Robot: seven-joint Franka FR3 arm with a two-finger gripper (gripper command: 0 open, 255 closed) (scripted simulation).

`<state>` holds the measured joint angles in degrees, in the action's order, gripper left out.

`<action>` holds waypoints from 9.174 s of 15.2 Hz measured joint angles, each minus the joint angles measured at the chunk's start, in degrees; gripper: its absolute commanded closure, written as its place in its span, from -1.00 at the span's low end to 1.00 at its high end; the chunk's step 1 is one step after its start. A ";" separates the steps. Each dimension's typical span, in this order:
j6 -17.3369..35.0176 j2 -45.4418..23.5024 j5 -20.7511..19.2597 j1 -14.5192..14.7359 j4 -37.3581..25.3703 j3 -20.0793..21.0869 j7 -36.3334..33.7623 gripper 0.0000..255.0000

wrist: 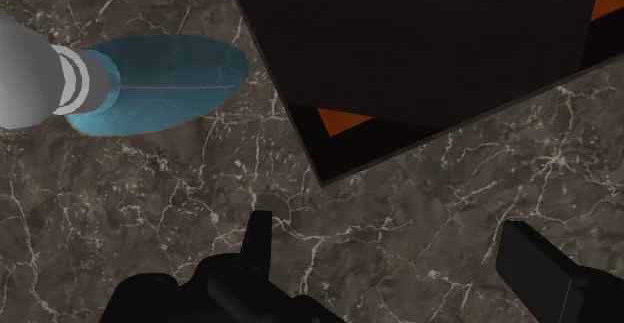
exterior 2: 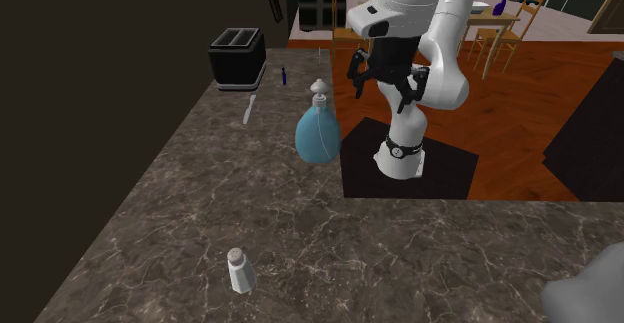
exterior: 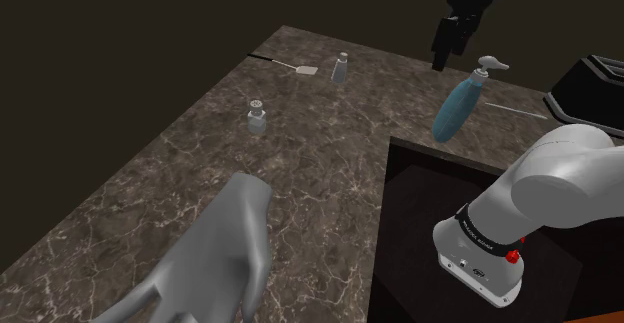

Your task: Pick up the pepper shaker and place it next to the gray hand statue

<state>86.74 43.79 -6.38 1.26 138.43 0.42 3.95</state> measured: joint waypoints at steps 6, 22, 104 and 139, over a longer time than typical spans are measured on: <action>8.85 -6.42 -1.14 -0.45 0.20 -2.00 1.49 -1.00; 35.43 -35.78 0.15 -1.05 -12.01 -8.03 8.75 -1.00; 23.49 -43.52 3.76 0.57 -37.49 -6.87 10.13 1.00; 15.83 -5.62 12.43 17.72 -5.47 23.09 -31.23 1.00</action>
<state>102.56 38.16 6.05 18.98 132.96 23.51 -27.28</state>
